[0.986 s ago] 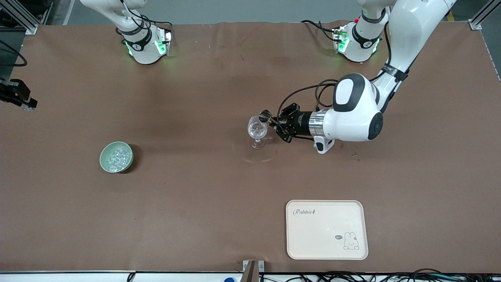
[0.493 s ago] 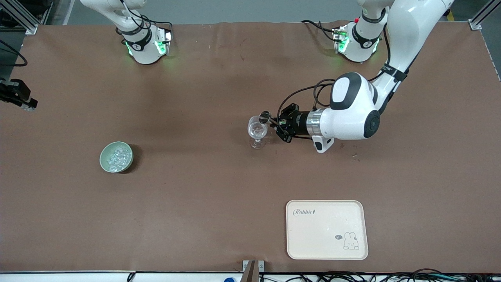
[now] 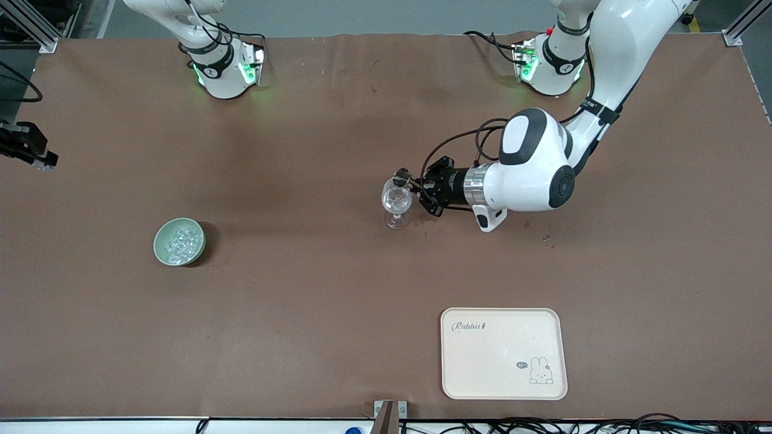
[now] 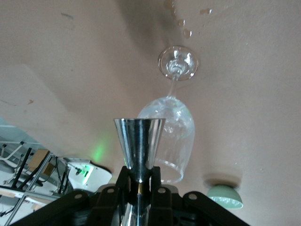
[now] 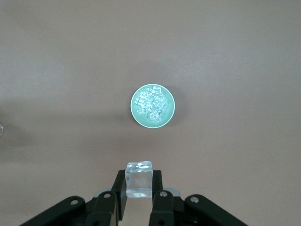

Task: Pour wine and add ice with both arms
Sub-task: 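Tilt the jigger with the left gripper to pour into the glass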

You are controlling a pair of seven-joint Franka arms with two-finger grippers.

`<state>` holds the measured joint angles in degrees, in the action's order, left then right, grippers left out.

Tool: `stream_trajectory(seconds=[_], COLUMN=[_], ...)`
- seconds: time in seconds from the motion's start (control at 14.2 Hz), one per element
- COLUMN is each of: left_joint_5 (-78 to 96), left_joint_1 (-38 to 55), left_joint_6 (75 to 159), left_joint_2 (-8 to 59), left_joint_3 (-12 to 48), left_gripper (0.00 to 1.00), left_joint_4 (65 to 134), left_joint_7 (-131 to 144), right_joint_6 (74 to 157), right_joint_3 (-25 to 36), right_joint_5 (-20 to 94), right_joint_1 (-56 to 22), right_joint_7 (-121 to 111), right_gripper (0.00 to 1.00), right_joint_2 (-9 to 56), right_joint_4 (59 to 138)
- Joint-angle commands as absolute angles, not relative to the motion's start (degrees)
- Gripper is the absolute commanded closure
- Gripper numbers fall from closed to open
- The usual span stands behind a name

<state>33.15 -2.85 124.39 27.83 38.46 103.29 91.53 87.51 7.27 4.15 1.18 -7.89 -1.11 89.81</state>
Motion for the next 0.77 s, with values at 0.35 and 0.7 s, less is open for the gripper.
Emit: stream_trajectory(seconds=[0.35, 0.7], left_joint_5=[32.51, 44.99], left_joint_1=[-5.09, -8.86], left_joint_6=[124.45, 116.65], left_joint_2=[29.09, 29.79], left_joint_3=[38.41, 38.41], left_gripper=[0.99, 0.99], left_joint_4=[100.81, 96.95], left_joint_7=[93.34, 84.48], right_joint_6=[87.63, 87.71], right_joint_3=[6.77, 6.77], right_joint_5=[3.69, 3.69], right_joint_1=[1.58, 1.58], right_joint_7=[-7.56, -7.56], right_gripper=[0.94, 0.94], right_joint_2=[-1.93, -1.93], right_joint_4=[90.70, 90.70])
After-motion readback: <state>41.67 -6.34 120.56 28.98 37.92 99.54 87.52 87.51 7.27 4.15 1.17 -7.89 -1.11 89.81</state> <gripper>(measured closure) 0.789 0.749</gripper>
